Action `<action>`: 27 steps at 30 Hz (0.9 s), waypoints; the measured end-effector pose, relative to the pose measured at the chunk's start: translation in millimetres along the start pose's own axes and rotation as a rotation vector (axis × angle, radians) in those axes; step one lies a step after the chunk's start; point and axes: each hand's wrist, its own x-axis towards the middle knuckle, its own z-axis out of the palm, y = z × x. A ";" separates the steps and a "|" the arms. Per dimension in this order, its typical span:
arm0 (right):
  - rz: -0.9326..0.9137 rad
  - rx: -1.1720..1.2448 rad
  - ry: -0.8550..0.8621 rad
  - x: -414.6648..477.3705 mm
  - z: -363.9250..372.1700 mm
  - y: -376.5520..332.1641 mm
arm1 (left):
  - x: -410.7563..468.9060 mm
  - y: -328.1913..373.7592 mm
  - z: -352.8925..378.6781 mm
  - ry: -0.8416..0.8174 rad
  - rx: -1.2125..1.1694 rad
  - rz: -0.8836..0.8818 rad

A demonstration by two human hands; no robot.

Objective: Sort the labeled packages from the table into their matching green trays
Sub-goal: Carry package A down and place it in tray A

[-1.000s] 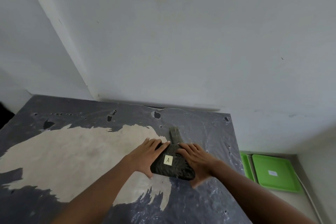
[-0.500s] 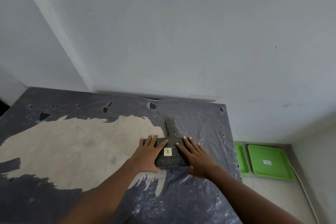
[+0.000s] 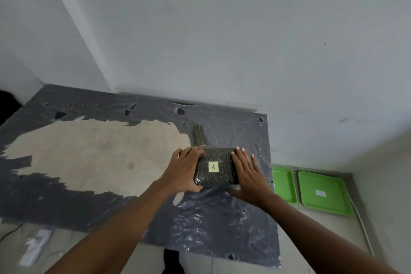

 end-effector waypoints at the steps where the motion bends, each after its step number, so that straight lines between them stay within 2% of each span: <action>1: -0.009 -0.026 0.031 -5.6 -8.2 4.9 | 0.2 7.9 -4.9 0.023 -0.004 0.018; 6: -0.025 -0.107 0.142 -21.2 -64.0 33.0 | 17.3 42.8 -48.1 0.147 0.006 0.132; 13: 0.029 -0.156 0.243 -50.6 -127.6 57.5 | 56.6 86.4 -95.6 0.209 0.054 0.269; 21: 0.080 -0.169 0.236 -89.2 -128.3 90.7 | 80.0 127.9 -84.9 0.156 0.111 0.302; 27: 0.141 -0.123 0.197 -112.0 -106.6 156.4 | 123.3 181.7 -51.1 0.113 0.205 0.288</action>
